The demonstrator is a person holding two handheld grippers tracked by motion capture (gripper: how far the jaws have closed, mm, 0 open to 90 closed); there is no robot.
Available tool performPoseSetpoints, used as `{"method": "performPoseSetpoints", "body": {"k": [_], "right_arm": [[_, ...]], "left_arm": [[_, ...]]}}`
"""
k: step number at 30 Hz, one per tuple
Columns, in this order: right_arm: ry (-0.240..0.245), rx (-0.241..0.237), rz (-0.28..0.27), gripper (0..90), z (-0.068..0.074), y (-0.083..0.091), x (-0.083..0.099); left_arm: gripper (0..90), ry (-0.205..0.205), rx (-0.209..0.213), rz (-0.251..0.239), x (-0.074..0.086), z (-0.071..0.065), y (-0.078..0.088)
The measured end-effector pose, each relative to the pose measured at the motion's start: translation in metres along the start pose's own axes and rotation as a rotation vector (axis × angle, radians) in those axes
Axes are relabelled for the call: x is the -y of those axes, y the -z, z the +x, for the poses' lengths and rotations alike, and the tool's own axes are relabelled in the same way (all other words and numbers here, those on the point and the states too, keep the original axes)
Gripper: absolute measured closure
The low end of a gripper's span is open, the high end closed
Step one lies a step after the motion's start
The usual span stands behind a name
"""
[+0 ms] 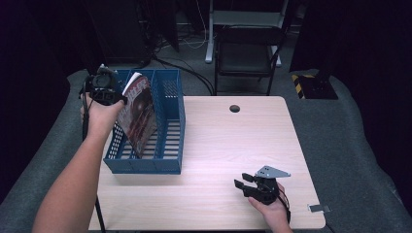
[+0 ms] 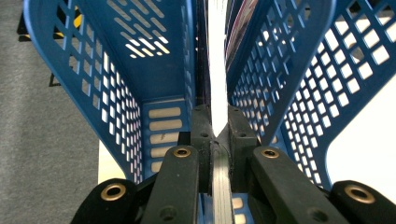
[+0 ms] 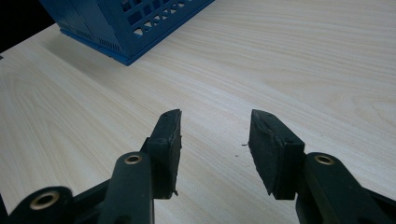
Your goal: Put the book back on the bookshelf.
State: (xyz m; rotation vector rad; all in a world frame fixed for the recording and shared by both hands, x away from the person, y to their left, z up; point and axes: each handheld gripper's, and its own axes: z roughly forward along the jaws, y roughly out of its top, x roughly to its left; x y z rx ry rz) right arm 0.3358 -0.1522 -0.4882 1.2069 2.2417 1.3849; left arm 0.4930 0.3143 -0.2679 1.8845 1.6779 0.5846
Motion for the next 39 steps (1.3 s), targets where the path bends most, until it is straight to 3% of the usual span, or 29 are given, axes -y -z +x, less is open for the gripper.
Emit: {"method": "performPoseSetpoints", "body": {"k": [5, 17, 34, 39], "right_arm": [[0.005, -0.001, -0.002, 53.7, 0.0, 0.0, 0.0], [0.002, 0.003, -0.008, 53.7, -0.001, 0.001, 0.0], [0.002, 0.003, -0.01, 53.7, -0.003, 0.001, 0.001], [0.001, 0.002, -0.009, 53.8, -0.003, 0.002, 0.0]], "left_arm": [[84.4, 0.023, -0.016, -0.001, -0.004, -0.001, -0.003], [84.4, 0.028, -0.046, -0.023, -0.011, -0.003, -0.014], [84.3, 0.016, -0.05, -0.013, -0.012, -0.002, -0.021], [83.9, 0.036, -0.032, -0.046, -0.007, 0.001, -0.023]]}}
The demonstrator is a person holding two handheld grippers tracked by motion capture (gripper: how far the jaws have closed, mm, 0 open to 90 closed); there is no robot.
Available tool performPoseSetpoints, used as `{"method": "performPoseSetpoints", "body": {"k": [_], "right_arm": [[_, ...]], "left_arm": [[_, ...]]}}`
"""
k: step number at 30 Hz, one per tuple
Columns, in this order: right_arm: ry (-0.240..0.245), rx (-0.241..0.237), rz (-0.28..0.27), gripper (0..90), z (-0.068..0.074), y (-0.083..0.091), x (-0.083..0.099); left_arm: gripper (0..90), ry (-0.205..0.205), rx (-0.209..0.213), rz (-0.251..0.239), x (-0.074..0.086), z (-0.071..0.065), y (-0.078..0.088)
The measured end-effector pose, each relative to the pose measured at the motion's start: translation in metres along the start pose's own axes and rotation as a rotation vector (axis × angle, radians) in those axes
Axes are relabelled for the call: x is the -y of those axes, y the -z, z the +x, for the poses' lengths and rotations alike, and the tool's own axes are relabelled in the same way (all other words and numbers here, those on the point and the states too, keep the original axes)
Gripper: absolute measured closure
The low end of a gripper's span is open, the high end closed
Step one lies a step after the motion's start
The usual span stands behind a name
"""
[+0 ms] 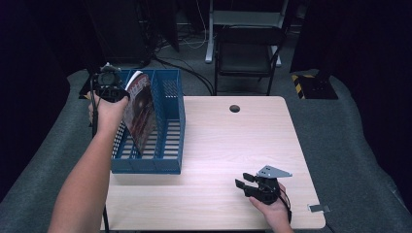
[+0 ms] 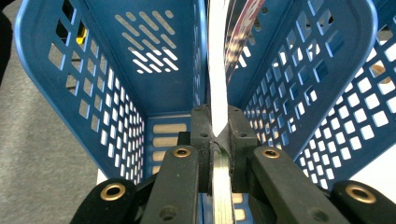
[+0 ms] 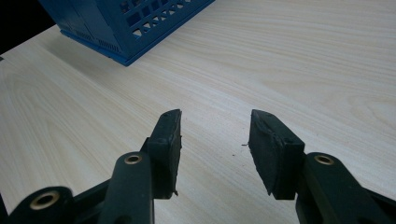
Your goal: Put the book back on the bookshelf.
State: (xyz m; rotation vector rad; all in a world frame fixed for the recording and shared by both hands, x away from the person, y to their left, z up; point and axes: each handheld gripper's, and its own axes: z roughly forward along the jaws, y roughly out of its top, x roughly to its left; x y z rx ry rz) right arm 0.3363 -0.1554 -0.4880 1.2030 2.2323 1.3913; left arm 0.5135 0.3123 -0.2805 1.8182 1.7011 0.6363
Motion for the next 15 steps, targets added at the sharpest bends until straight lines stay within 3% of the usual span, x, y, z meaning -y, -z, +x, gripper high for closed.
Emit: {"method": "performPoseSetpoints", "body": {"k": [9, 15], "right_arm": [[0.004, -0.004, 0.006, 53.8, 0.0, -0.0016, 0.0001], [0.005, -0.002, 0.01, 53.7, 0.0004, -0.003, 0.0004]], "left_arm": [[73.0, 0.004, 0.019, 0.004, 0.0023, 0.0037, 0.0017], [58.2, 0.016, 0.061, -0.008, 0.0062, 0.0047, 0.0028]]}}
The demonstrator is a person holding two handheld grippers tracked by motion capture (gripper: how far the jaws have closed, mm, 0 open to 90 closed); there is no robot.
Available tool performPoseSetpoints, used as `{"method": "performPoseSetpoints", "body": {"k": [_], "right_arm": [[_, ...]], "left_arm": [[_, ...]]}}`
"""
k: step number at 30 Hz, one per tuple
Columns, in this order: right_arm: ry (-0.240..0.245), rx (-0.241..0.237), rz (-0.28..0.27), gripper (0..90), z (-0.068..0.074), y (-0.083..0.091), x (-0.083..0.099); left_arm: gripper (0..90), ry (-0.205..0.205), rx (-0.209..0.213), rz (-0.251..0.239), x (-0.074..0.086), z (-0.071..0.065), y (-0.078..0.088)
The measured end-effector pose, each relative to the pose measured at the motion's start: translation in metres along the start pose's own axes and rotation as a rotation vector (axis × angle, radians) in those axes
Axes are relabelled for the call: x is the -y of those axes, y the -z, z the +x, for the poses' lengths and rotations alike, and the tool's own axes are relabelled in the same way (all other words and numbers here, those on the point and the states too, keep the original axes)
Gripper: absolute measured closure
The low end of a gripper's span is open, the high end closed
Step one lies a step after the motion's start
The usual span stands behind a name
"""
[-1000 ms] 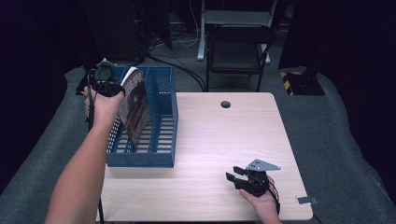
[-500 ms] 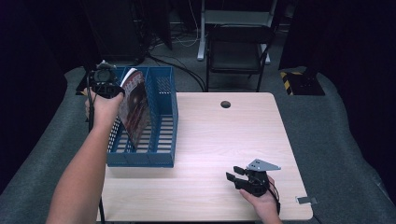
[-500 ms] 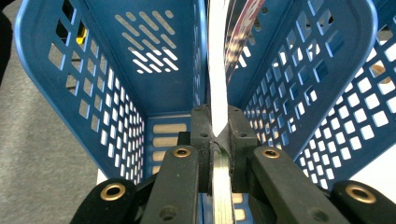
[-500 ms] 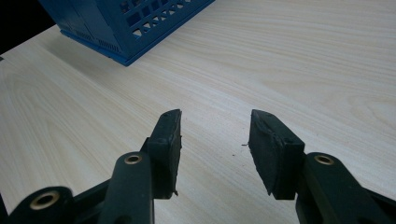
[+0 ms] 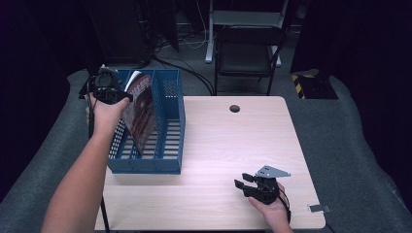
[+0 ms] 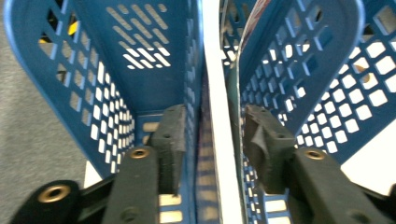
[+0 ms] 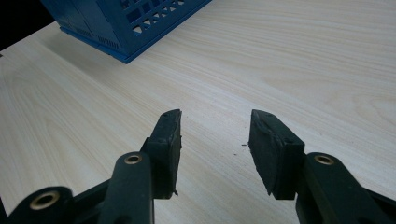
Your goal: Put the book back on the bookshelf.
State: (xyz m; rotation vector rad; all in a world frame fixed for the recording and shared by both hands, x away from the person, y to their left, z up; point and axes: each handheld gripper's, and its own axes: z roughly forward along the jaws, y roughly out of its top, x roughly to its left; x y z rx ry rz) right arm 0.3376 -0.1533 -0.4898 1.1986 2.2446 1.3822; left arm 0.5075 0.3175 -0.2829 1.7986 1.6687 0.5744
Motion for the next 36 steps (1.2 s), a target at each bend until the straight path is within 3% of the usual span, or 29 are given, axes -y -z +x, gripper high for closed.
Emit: {"method": "performPoseSetpoints", "body": {"k": [5, 10, 16, 23, 27, 36], "right_arm": [[0.001, -0.005, 0.009, 53.8, 0.001, -0.002, 0.0], [0.0, -0.001, 0.01, 53.7, 0.002, -0.003, 0.0], [0.0, -0.001, 0.01, 53.7, 0.001, -0.004, 0.001], [-0.001, -0.003, 0.015, 53.7, 0.002, -0.005, 0.001], [0.003, 0.0, 0.015, 53.6, 0.003, -0.005, 0.001], [-0.001, -0.001, 0.013, 53.5, 0.002, -0.005, 0.001]], "left_arm": [[50.3, -0.014, 0.021, -0.01, 0.002, -0.003, 0.005], [47.2, -0.041, 0.008, -0.022, 0.002, -0.004, 0.008], [47.1, -0.046, 0.028, -0.037, 0.002, -0.003, 0.019], [47.4, -0.07, 0.007, -0.041, -0.002, -0.006, 0.035], [47.9, -0.077, 0.016, -0.051, -0.004, -0.007, 0.043], [48.3, -0.131, 0.044, -0.097, -0.006, -0.012, 0.073]]}}
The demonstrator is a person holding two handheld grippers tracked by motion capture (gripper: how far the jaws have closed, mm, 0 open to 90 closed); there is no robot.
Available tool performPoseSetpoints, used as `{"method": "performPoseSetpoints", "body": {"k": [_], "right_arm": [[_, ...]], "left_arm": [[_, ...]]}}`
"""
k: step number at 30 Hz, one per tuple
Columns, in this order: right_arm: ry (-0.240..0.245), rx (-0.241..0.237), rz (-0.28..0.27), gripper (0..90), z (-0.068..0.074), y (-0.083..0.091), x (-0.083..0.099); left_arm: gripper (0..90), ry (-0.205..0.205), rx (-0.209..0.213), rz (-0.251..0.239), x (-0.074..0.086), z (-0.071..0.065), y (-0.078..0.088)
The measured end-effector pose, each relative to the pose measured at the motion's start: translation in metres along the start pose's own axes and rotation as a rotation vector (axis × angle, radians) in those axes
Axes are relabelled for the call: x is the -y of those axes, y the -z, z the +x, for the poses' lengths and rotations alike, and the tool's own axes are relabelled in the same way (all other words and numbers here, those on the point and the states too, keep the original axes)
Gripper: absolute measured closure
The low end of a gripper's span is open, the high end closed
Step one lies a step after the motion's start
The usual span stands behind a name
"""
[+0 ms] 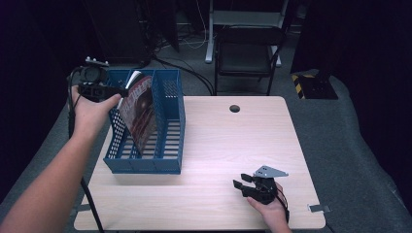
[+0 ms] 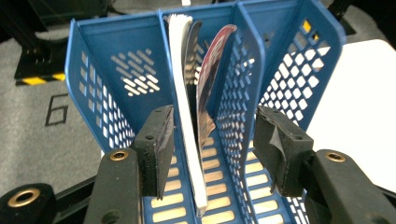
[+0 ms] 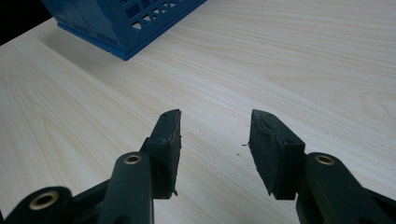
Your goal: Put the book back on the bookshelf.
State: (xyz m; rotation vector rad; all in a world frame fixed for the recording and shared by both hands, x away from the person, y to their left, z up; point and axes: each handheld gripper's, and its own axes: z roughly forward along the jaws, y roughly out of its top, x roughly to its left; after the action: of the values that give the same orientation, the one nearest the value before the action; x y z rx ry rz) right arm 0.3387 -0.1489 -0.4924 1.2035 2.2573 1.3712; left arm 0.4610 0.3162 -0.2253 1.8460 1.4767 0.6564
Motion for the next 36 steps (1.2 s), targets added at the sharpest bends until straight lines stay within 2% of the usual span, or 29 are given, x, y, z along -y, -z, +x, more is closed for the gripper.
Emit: {"method": "performPoseSetpoints", "body": {"k": [3, 8, 15, 18, 28, 32, 36], "right_arm": [[0.003, 0.004, 0.002, 53.5, 0.001, 0.0, 0.0], [0.002, 0.003, 0.002, 53.5, 0.001, 0.0, 0.0], [-0.004, 0.002, 0.002, 53.5, 0.003, -0.001, 0.0], [-0.003, 0.001, 0.006, 53.5, 0.003, -0.001, 0.0], [0.01, 0.001, 0.002, 53.5, 0.002, -0.002, 0.0], [-0.004, 0.005, 0.001, 53.5, 0.003, -0.001, 0.0], [0.008, 0.005, 0.001, 53.5, 0.002, 0.0, -0.001]], "left_arm": [[48.5, -0.01, 0.036, -0.026, -0.001, -0.002, 0.013], [49.0, -0.053, 0.087, -0.041, 0.003, -0.009, 0.036], [49.6, -0.101, 0.134, -0.02, 0.016, -0.02, 0.044], [49.7, -0.138, 0.167, -0.003, 0.024, -0.027, 0.043], [50.1, -0.184, 0.259, 0.022, 0.047, -0.059, 0.025], [50.1, -0.232, 0.283, 0.053, 0.059, -0.075, 0.013], [50.3, -0.282, 0.319, 0.088, 0.077, -0.095, -0.003]]}}
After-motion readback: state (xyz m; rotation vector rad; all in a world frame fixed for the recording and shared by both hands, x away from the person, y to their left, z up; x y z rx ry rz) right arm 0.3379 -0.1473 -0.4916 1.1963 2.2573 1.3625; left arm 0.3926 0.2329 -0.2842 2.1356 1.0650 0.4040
